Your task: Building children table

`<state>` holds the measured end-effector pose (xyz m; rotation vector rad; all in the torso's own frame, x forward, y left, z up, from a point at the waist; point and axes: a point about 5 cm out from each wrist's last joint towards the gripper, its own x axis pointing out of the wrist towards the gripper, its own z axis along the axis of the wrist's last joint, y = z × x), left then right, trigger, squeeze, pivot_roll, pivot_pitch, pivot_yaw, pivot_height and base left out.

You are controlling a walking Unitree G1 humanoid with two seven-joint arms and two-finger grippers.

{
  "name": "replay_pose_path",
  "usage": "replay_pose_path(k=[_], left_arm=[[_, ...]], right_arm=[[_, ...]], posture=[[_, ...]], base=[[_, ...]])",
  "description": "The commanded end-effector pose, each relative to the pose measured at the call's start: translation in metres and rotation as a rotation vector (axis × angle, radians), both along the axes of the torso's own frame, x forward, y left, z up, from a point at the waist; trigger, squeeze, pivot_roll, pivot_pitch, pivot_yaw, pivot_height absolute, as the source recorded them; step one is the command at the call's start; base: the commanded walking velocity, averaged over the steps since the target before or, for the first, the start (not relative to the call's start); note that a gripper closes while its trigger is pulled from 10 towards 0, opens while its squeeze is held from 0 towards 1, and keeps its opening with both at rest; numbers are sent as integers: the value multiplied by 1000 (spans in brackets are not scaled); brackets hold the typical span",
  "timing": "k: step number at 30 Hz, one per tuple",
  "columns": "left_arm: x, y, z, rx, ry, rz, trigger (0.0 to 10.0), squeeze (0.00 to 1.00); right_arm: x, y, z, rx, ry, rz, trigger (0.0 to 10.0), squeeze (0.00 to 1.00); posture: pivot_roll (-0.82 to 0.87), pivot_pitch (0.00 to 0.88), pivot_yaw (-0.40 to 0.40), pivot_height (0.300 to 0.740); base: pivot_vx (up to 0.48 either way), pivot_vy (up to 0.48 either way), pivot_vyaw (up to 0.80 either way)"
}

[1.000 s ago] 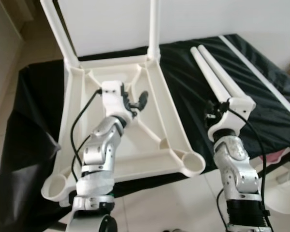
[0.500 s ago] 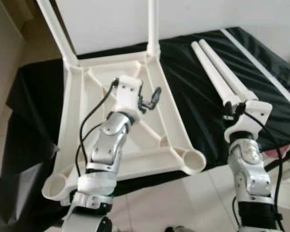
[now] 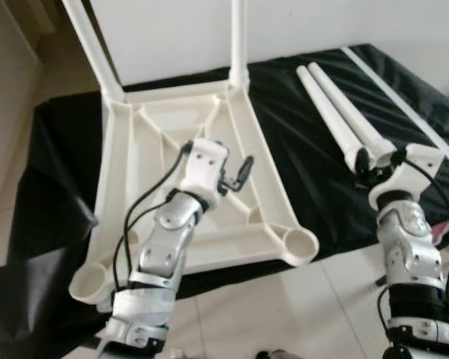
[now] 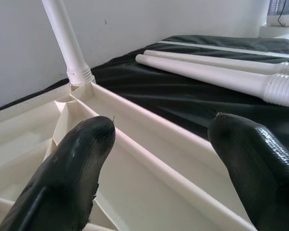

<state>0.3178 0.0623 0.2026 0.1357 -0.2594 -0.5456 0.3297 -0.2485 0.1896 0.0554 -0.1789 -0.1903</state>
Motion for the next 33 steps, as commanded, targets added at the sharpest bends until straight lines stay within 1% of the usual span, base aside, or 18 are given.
replay_pose_path(k=[1, 3, 4, 5, 6, 7, 8, 9, 10, 11, 12, 14, 16, 20, 25, 28, 33], left_arm=[[-3, 1, -2, 4, 13, -8, 10000, 0], [-4, 1, -2, 6, 13, -9, 10000, 0], [-8, -1, -3, 14, 18, -29, 10000, 0], [-8, -1, -3, 14, 18, -29, 10000, 0], [-9, -2, -4, 17, 21, -41, 10000, 0], [-13, -5, -6, 20, 38, -90, 10000, 0], [-16, -7, -7, 21, 50, -124, 10000, 0], [-22, -8, -7, 36, 43, -159, 10000, 0], [-22, -8, -7, 36, 43, -159, 10000, 0], [-28, -10, -9, 41, 54, -214, 10000, 0], [-28, -10, -9, 41, 54, -214, 10000, 0], [-39, -11, -11, 74, 54, -277, 10000, 0], [-41, -11, -12, 82, 57, -290, 10000, 0], [-47, -11, -16, 75, 88, -285, 10000, 0], [-51, -10, -18, 72, 103, -275, 10000, 0], [-55, -9, -20, 70, 118, -270, 10000, 0], [-56, -7, -20, 64, 125, -260, 10000, 0]], right_arm=[[4, 1, -1, -17, 17, 26, 10000, 1000], [6, 2, -1, -15, 22, 38, 10000, 1000], [11, 1, 0, -26, 35, 60, 10000, 788], [11, 1, 0, -26, 35, 60, 10000, 788], [13, 1, 0, -22, 41, 73, 10000, 337], [16, 2, 0, -31, 48, 90, 10000, 0], [18, 2, 0, -36, 53, 101, 10000, 0], [20, 3, 2, -50, 52, 117, 10000, 0], [20, 3, 2, -50, 52, 117, 10000, 0], [22, 4, 3, -65, 51, 139, 10000, 0], [22, 4, 3, -65, 51, 139, 10000, 0], [26, 5, 5, -99, 57, 174, 10000, 0], [27, 4, 5, -105, 62, 181, 10000, 0], [36, 1, 8, -126, 83, 204, 10000, 0], [41, -1, 10, -140, 97, 195, 10000, 0], [47, -2, 9, -140, 140, 187, 10000, 0], [50, -3, 9, -147, 148, 184, 10000, 0]], posture=[[8, 108, 41, 740], [10, 113, 42, 740], [14, 123, 43, 740], [14, 123, 43, 740], [16, 129, 42, 740], [22, 153, 45, 740], [22, 153, 45, 740], [27, 173, 46, 740], [27, 173, 46, 740], [28, 182, 46, 740], [28, 182, 46, 740], [36, 217, 43, 740], [36, 217, 43, 740], [46, 246, 36, 740], [48, 253, 32, 740], [52, 261, 26, 740], [55, 263, 23, 740]], base=[[0, 0, 0], [0, 0, 0], [0, 0, 0], [0, 0, 0], [0, 0, 0], [0, 0, 0], [0, 0, 0], [0, 0, 0], [0, 0, 0], [0, 0, 0], [0, 0, 0], [0, 0, 0], [0, 0, 0], [0, 0, 0], [0, 0, 0], [0, 0, 0], [0, 0, 0]])
